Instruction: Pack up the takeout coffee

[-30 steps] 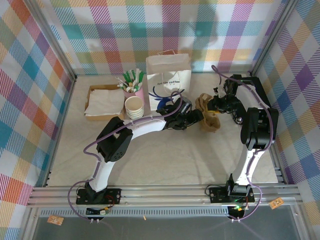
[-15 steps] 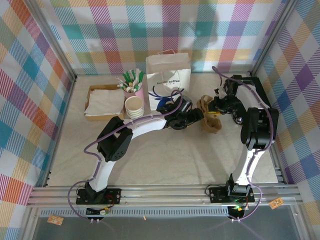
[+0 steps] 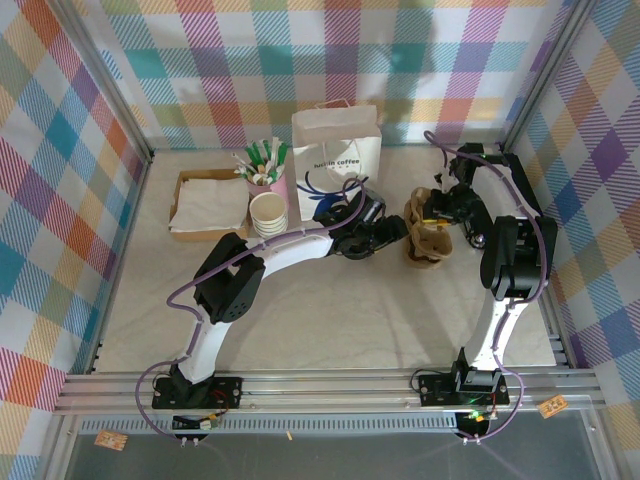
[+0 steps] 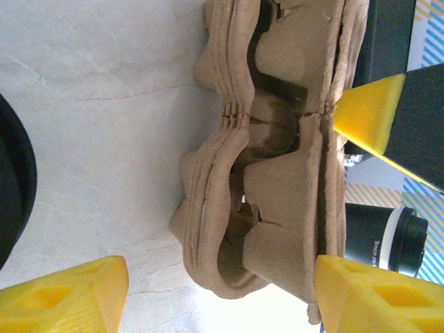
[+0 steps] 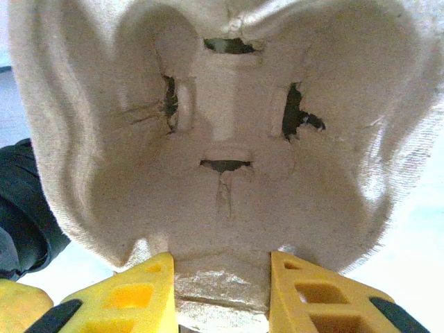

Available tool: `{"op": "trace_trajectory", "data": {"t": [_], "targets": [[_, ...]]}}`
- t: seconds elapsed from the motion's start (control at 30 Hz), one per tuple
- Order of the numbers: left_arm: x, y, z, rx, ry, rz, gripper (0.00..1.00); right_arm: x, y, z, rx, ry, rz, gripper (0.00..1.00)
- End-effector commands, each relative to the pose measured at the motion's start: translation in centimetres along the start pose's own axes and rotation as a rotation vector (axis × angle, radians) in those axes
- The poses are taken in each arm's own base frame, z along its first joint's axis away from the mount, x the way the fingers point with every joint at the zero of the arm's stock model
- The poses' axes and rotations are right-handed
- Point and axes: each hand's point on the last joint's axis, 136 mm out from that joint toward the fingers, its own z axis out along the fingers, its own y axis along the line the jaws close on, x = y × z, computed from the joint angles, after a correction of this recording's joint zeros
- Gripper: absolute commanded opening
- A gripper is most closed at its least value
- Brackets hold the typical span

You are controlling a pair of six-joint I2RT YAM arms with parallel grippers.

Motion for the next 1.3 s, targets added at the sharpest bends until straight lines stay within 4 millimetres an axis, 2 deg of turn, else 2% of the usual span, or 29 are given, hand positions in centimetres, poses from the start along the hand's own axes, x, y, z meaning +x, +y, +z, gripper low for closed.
{"op": "trace_trajectory", "data": {"t": [0.0,0.3,0.7,1.27], "targets": [[-0.8,-2.1,-2.0,0.038,-0.012,0.023,0.71,-0.3,0.7,-0.2,0.032,-0.005,-0.028,0.32],[-0.1,-2.7,-1.0,0.078,0.022,-0.016,0.71,0.4,1.3,0.5,-0.021,0.031,-0.039,0.31],[0.7,-1.9,-0.3,0.089,0.046,-0.066,0.7,0.1,2.0,0.1,-0.114,0.027,0.001,0.31],[1.1,-1.6,-0.3,0.086,0.055,-0.079,0.68,0.9,1.3,-0.2,-0.134,0.035,0.04,0.3]]}}
